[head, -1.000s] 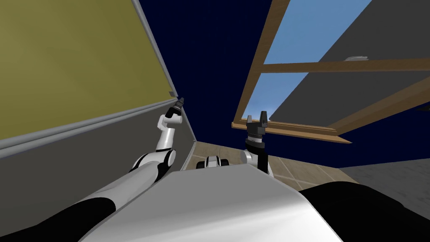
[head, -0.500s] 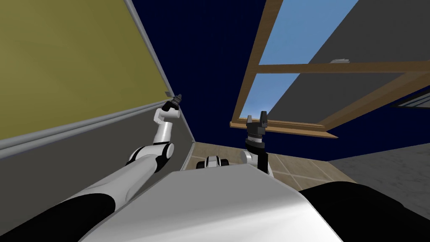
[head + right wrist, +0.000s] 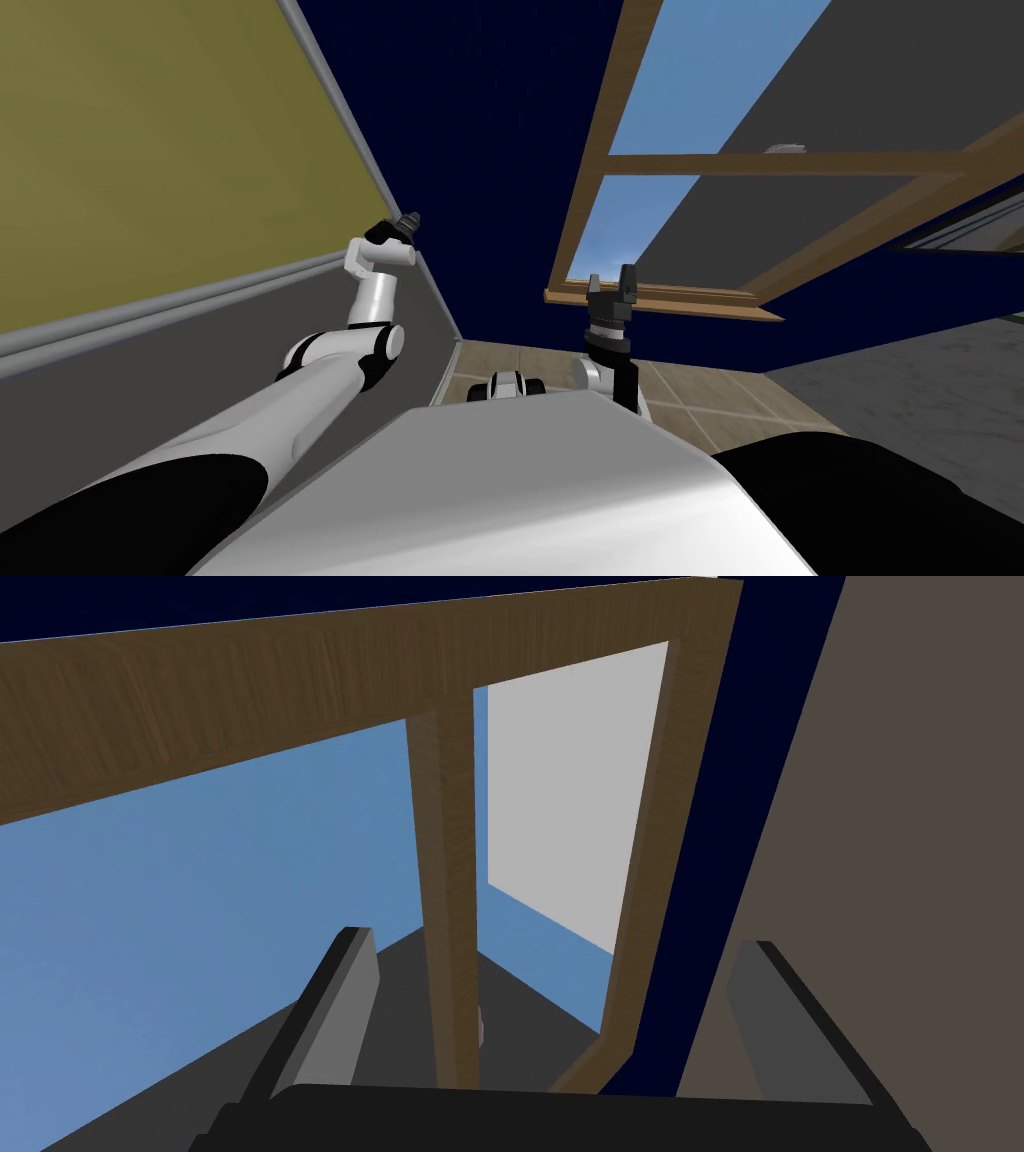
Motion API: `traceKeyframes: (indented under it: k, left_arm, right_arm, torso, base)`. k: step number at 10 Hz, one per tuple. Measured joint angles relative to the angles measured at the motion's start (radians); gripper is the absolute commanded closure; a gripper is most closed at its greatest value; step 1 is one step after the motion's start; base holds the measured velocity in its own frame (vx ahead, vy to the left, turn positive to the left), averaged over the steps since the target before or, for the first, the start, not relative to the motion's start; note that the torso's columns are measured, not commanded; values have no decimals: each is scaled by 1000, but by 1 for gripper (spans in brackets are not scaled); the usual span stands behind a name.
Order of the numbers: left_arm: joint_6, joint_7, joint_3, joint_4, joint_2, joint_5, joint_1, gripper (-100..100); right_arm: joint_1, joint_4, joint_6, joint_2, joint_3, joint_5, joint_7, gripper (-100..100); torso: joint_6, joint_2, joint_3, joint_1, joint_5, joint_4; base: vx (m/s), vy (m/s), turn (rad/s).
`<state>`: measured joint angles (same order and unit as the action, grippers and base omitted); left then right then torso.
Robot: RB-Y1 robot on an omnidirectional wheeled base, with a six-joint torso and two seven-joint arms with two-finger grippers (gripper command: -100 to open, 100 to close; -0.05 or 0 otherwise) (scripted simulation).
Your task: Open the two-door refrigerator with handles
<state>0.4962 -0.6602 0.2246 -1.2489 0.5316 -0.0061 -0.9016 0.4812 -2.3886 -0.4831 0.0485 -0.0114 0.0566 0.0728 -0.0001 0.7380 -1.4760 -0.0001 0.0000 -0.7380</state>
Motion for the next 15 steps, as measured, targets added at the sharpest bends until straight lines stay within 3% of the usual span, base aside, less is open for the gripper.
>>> traceKeyframes:
  k: [3,6,7,9,11,12,13,15]
  left_arm:
    - [20,-17,-2,99,55,14,-73,-100]
    - [87,-39,3,143,130,31,-145,-100]
    - [113,-41,8,129,144,29,-150,-100]
    - [115,-47,6,181,164,28,-192,-100]
    - [128,-55,8,195,183,34,-209,-100]
    - [128,-55,8,195,183,34,-209,100]
    - [128,-55,8,195,183,34,-209,100]
    - [149,-63,-20,155,145,56,-219,100]
  right_arm:
    - [0,0,0,0,0,0,0,0]
    - [0,0,0,0,0,0,0,0]
    - [0,0,0,0,0,0,0,0]
    - [0,0,0,0,0,0,0,0]
    - [0,0,0,0,0,0,0,0]
    - [0,0,0,0,0,0,0,0]
    - [0,0,0,0,0,0,0,0]
    - [0,0,0,0,0,0,0,0]
  torso:
    - [0,-2,-2,2,-1,-2]
    - [0,-4,-3,3,0,0]
    - [0,-2,-2,1,0,1]
    - [0,1,0,-1,0,0]
    - [0,1,1,0,0,0]
    - [0,0,0,0,0,0]
    - [0,0,0,0,0,0]
    - [3,4,3,-6,0,0]
  base:
    - [2,-4,-58]
    - [22,10,-52]
    - [16,8,-15]
    - [6,1,-51]
    - [2,1,-7]
    - [0,0,0]
    - [-153,-19,70]
    - [-181,-65,-37]
